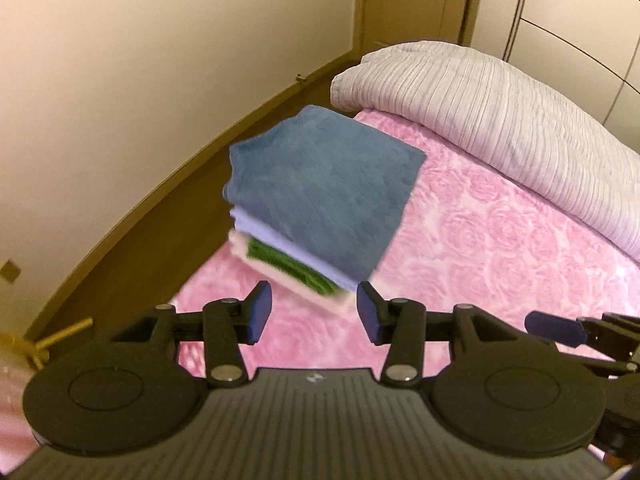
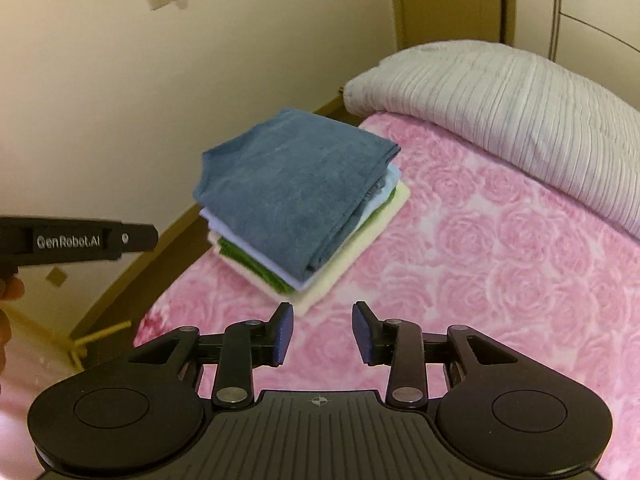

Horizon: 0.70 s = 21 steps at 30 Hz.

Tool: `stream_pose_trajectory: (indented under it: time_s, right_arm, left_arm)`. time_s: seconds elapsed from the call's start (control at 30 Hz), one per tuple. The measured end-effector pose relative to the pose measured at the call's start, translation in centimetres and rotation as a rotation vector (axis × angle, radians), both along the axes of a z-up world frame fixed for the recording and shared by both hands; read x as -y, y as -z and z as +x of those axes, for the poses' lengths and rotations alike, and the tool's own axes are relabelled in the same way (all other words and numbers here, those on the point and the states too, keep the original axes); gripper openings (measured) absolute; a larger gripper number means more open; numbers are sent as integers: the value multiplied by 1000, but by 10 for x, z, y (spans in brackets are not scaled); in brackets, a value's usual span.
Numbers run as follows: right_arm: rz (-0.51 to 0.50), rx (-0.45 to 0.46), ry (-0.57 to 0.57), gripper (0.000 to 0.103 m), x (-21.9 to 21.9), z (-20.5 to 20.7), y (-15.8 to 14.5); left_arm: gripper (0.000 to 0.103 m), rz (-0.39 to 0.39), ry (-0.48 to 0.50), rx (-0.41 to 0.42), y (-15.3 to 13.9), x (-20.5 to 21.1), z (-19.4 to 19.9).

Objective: Fold clothes

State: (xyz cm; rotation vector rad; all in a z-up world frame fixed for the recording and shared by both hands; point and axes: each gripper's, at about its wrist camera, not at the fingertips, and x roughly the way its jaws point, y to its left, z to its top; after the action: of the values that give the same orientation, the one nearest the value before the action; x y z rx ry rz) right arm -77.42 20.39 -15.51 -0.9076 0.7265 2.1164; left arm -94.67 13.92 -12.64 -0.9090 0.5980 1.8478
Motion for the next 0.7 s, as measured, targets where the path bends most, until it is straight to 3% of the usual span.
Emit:
stream_pose_trajectory:
  time_s: [0.2,0.3,0.37,0.7]
  right_arm:
    - [3,-10,-97,40,19,59,-12]
    - [-7,-5,-133,42,29,81,-15]
    - [3,2,-147,43,35,92,-17]
    - [42,6,-134,55,52,108,-34]
  left_arm:
    - [47,7,-103,-19,-17,42,73]
    - [56,19,-134,-40,-21,60,102]
    - [57,16,-143,-53,-24,69,115]
    - [57,37,-138,-55,-27,91,126]
